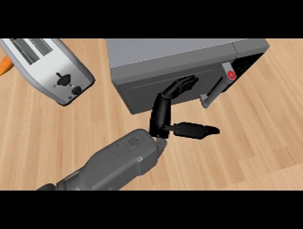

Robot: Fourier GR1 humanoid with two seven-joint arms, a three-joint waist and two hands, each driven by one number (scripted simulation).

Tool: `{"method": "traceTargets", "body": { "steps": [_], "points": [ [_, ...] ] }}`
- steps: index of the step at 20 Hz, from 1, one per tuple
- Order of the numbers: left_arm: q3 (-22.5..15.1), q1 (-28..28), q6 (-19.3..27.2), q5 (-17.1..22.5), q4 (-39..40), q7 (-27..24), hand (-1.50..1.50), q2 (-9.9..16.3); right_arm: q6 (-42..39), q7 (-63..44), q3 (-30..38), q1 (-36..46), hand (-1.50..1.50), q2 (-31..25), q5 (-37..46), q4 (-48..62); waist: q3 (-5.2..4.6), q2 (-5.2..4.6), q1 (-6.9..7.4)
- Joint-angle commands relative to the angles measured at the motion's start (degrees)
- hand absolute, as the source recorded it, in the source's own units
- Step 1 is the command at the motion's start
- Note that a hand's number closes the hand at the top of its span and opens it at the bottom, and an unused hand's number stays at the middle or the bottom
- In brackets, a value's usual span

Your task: Pick up the milk, place it into the microwave and close the microwave

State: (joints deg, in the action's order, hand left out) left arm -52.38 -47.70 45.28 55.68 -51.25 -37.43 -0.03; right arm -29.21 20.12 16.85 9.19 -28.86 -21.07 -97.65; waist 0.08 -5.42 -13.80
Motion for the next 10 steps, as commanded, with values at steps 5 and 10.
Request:
{"method": "traceTargets", "body": {
  "steps": [5, 10],
  "points": [
    [4.05, -4.31, 1.41, 2.81, 5.62, -0.64, -1.5, 0.03, -2.91, -2.29, 0.55, 2.41, -1.5, -1.09, -5.81, 5.37, -0.02, -0.39, -0.67],
    [4.27, -3.58, 0.99, 4.26, 5.84, -1.98, -1.5, 0.03, -4.73, -2.99, 1.34, 3.8, -1.5, -2.53, -8.3, 7.98, -0.07, -0.54, -1.01]
  ]
}}
